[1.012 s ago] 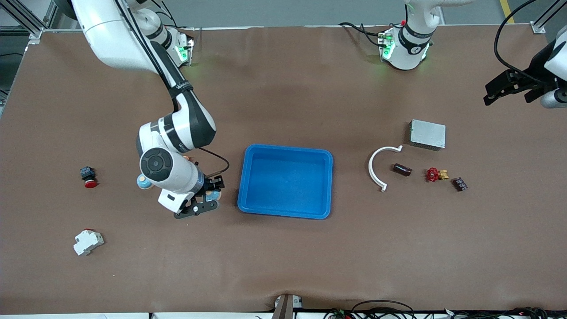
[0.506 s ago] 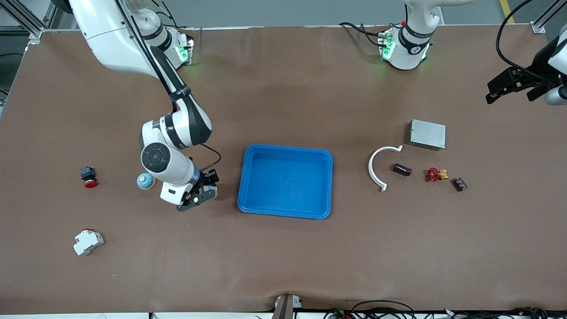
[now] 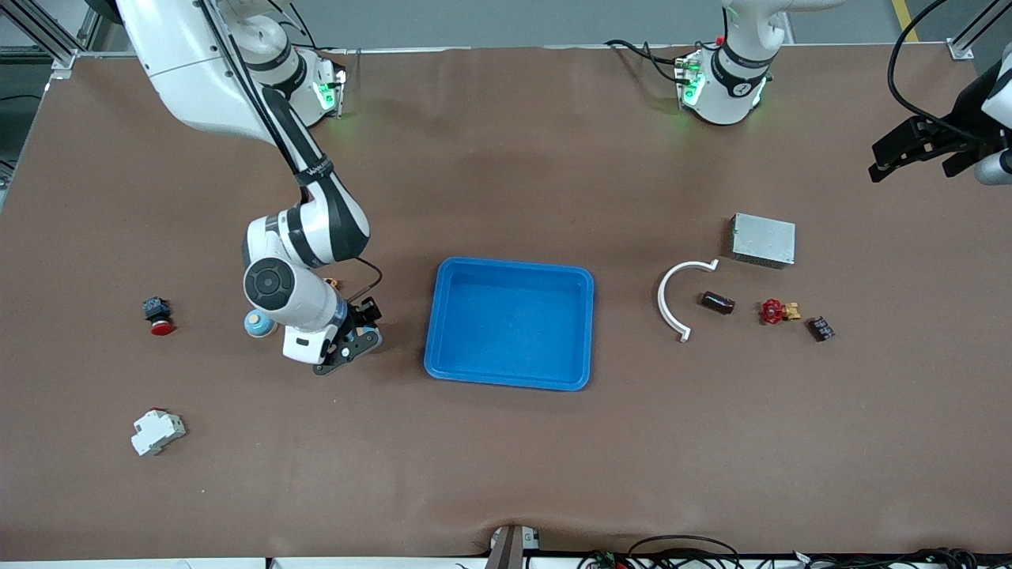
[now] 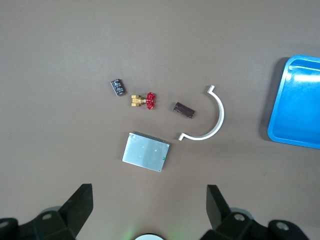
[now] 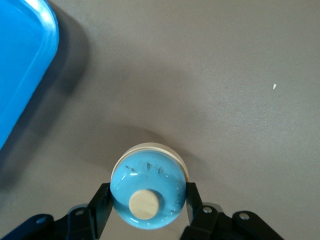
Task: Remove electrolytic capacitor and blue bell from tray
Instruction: 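Lift the bell out of the tray with the right gripper, then lower the bell onto the table beside the red-capped button and open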
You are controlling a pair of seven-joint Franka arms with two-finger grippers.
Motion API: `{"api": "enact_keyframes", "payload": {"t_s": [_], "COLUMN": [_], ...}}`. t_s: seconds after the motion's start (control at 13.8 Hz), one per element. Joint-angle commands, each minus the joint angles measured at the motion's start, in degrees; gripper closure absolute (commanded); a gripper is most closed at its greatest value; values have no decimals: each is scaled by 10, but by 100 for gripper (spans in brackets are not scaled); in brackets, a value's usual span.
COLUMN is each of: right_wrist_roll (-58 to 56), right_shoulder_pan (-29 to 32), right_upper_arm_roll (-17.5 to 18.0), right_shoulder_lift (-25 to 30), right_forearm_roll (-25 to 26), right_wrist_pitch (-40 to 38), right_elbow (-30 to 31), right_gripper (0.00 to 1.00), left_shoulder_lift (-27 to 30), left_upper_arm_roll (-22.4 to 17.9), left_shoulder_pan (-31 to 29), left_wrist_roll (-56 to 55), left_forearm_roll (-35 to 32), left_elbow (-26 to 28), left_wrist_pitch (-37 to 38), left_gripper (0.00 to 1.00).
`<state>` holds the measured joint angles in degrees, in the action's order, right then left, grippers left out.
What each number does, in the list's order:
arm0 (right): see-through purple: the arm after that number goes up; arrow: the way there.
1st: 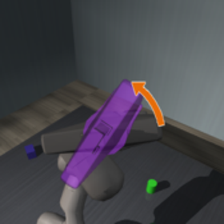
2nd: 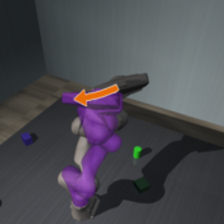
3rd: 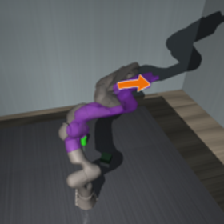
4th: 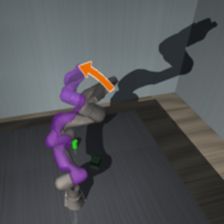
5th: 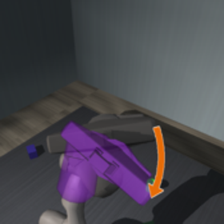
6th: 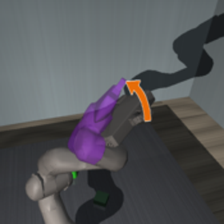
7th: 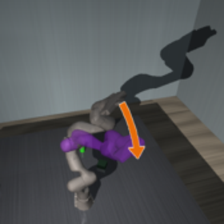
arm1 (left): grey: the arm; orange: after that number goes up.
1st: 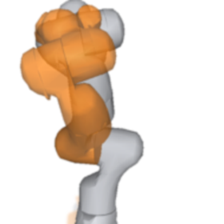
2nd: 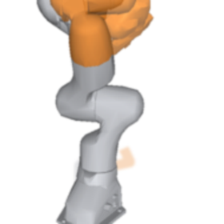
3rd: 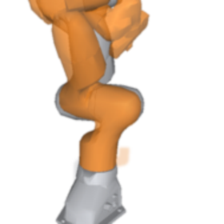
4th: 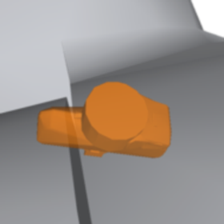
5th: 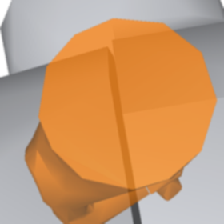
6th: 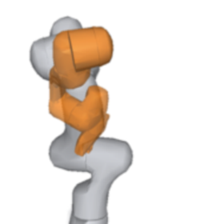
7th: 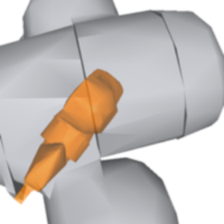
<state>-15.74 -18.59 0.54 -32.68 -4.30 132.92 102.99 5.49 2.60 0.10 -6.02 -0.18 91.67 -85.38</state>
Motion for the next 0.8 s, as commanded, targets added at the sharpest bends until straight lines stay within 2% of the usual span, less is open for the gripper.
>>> {"api": "enact_keyframes", "payload": {"t_s": [0.0, 0.72], "right_wrist_roll": [-36, -86], "right_shoulder_pan": [15, 13], "right_upper_arm_roll": [10, 10], "right_shoulder_lift": [15, -6], "right_forearm_roll": [-8, -8], "right_wrist_pitch": [5, 43], "right_elbow": [21, 29], "right_gripper": [96, 96], "left_shoulder_lift": [6, 16], "left_upper_arm_roll": [0, -3], "left_shoulder_pan": [-2, -7], "left_wrist_roll": [0, 0], "left_forearm_roll": [4, 1], "left_elbow": [-8, -8], "left_wrist_pitch": [10, 21], "left_gripper": [0, 0]}}
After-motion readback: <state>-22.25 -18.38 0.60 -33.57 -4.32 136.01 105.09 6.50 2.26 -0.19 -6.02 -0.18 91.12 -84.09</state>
